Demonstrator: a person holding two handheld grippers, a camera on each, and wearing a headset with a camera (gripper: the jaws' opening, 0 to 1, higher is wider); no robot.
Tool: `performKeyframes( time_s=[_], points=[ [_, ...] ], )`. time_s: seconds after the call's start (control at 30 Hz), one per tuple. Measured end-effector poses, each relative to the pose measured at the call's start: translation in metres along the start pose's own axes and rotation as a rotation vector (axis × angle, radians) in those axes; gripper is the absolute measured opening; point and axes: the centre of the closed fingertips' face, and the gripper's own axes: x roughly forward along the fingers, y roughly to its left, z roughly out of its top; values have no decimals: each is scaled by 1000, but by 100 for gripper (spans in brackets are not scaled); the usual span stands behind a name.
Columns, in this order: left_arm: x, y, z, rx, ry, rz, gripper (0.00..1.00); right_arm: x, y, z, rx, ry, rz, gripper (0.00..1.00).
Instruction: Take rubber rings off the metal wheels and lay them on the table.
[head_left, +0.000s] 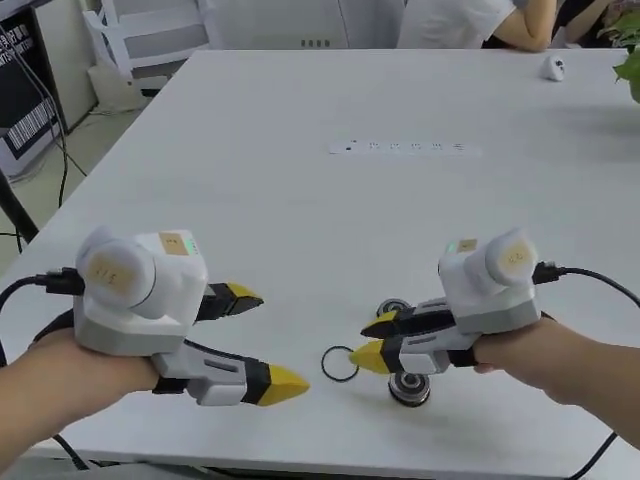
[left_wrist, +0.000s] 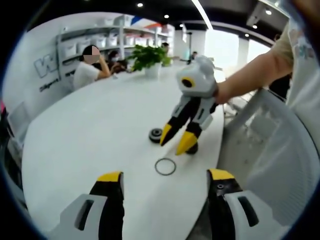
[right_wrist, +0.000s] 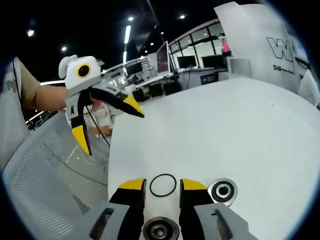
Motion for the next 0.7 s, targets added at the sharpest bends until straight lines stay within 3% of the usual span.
performKeyframes(
  time_s=[0.37, 0.7],
  points=[
    [7, 1, 7, 18, 7, -21, 67, -25, 2, 11, 1, -60, -14, 29],
    [18, -4, 19, 39, 4, -47, 67, -51, -1, 7, 7, -95, -47, 30]
  ],
)
